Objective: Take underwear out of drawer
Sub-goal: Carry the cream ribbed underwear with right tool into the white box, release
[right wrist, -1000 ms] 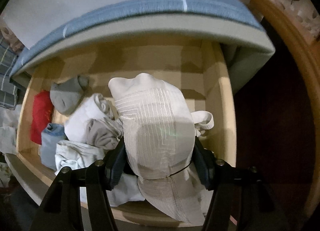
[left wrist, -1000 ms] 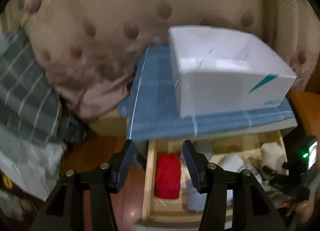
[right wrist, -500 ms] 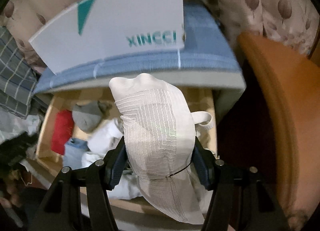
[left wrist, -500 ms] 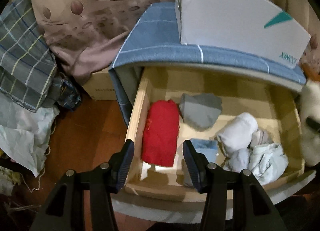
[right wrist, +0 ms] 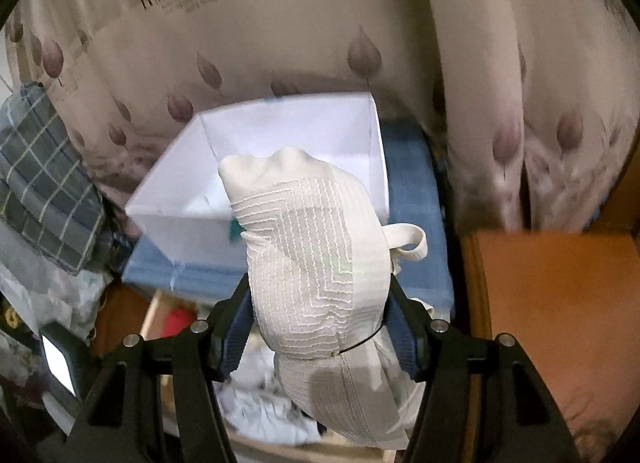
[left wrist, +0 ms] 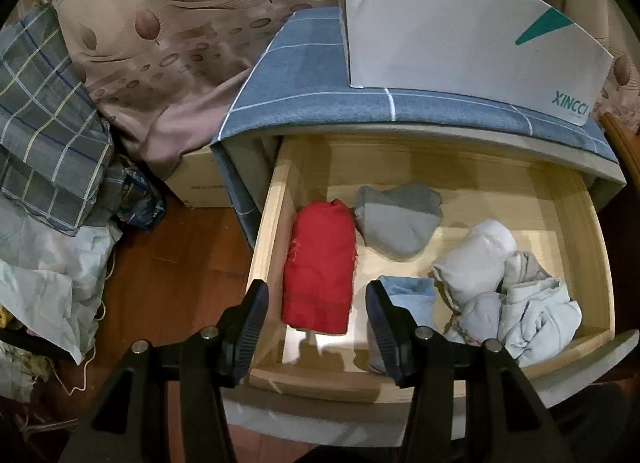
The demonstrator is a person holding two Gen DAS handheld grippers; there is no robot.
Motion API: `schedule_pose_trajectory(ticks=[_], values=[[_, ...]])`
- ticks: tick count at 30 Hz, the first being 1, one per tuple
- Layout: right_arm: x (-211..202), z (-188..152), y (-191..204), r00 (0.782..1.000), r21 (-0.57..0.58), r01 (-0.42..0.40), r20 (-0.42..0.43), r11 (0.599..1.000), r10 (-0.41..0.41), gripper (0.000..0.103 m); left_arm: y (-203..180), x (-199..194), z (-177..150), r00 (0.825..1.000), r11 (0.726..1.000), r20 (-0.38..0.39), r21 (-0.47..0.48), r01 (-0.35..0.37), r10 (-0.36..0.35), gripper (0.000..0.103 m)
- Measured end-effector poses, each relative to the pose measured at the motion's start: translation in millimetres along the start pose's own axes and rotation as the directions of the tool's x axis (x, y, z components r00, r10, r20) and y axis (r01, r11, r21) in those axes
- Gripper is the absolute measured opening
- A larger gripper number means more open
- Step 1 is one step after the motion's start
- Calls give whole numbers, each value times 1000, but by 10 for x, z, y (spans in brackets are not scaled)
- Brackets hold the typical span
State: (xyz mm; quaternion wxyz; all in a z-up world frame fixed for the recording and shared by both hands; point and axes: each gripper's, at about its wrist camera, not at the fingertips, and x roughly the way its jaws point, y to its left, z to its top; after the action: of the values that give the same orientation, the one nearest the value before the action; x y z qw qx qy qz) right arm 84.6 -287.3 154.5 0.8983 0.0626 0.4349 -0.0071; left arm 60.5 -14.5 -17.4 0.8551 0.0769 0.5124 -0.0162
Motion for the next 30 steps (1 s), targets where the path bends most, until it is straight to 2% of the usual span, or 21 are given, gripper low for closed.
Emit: schedule_pose_trajectory(ticks=[8,15,21,26,30], values=[[176,749,213,999,-44,20,30,999,-19,57,142,14,-7,999,997,-3,-70,33,-33,52],[666,1211,304,999,-52,40,-9,998,-41,57,254,28,-9,998,989,-3,-134,62,-63,52],[1145,1324,265,995,-25,61,-83,998,-63,57,281,35,-8,997,987,-4,-144,71,-72,52],[1511,1257,159,978,8,129,-166,992,-126,58,292,44,-10,997,986,-4,-148,80,-82,52],[1684,1194,80,968,21,148,-208,989,-140,58,300,52,-5,997,985,-5,-152,81,-83,52]])
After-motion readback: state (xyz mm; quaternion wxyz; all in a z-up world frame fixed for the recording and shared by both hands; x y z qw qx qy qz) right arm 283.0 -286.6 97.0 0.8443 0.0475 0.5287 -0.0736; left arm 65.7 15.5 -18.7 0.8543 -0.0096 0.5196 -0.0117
